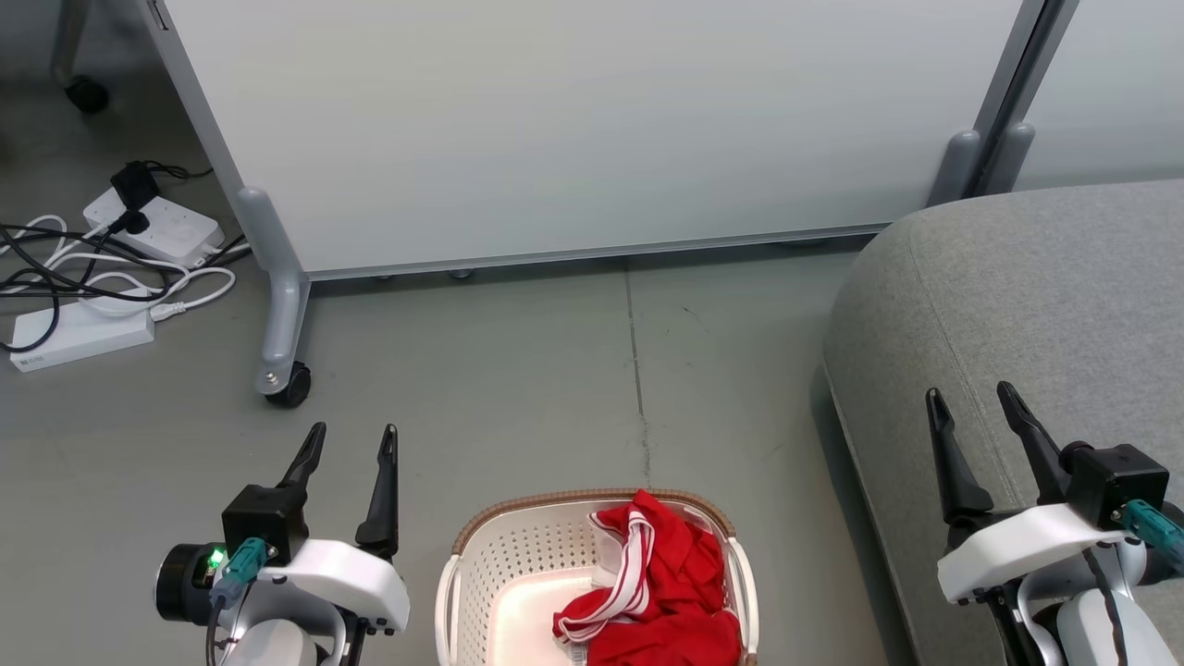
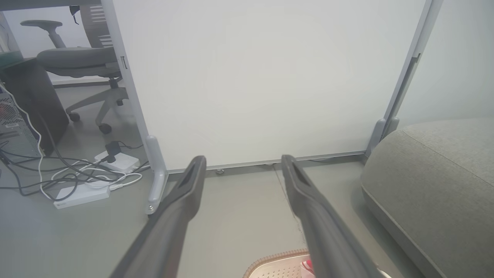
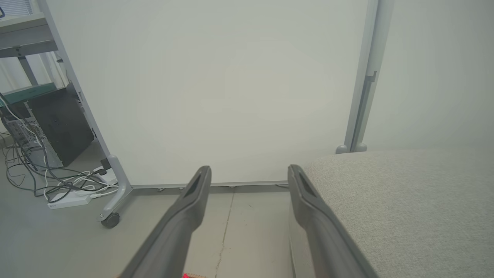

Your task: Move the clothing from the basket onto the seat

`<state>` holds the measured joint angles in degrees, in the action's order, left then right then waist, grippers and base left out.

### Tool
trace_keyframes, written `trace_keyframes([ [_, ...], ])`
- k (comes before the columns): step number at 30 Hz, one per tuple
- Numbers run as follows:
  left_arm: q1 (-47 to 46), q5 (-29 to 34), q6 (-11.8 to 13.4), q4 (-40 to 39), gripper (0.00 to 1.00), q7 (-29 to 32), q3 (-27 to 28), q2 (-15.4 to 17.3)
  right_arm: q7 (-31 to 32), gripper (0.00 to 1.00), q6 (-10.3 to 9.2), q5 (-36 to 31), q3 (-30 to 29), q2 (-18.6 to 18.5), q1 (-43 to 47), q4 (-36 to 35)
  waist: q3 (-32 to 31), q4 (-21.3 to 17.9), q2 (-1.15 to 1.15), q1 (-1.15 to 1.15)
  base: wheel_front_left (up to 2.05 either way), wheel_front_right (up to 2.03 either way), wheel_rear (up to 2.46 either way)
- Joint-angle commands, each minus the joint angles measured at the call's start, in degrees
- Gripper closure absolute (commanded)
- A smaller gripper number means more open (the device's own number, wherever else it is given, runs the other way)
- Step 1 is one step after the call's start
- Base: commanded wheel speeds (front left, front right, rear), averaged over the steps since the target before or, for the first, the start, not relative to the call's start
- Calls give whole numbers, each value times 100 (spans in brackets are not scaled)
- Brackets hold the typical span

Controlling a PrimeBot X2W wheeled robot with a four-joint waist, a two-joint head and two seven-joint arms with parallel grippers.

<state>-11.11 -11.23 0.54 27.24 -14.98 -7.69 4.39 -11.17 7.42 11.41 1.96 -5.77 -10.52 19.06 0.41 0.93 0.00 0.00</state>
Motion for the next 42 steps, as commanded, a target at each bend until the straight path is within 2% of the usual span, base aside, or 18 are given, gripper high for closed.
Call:
trace_keyframes([
  [1, -90, -37, 17, 7, 0, -20, 7, 28, 2, 0, 13, 20, -22, -21, 38, -26, 4, -4, 0, 0, 0, 0, 0],
  [9, -342, -11, 12, -103, 0, -8, -136, 1, 83, 0, 13, 30, 67, -7, -175, -209, 372, -229, 0, 0, 0, 0, 0],
  [19, -1288, 157, -126, 307, 0, 108, -843, -96, 133, 0, 13, -10, 182, 44, -704, -765, 1640, -835, 0, 0, 0, 0, 0],
  [32, -2571, 210, -441, 2138, 0, 541, -1660, -127, -169, 0, 13, 126, 395, 228, -1324, -1247, 3265, -1745, 0, 0, 0, 0, 0],
  [38, -3075, 279, -417, 3095, 0, 771, -1736, 21, -332, 0, 13, 252, 573, 275, -1558, -1361, 3845, -2134, 0, 0, 0, 0, 0],
  [42, -3355, 282, -284, 3665, 0, 997, -1701, 197, -384, 0, 13, 381, 682, 281, -1645, -1476, 4142, -2314, 0, 0, 0, 0, 0],
])
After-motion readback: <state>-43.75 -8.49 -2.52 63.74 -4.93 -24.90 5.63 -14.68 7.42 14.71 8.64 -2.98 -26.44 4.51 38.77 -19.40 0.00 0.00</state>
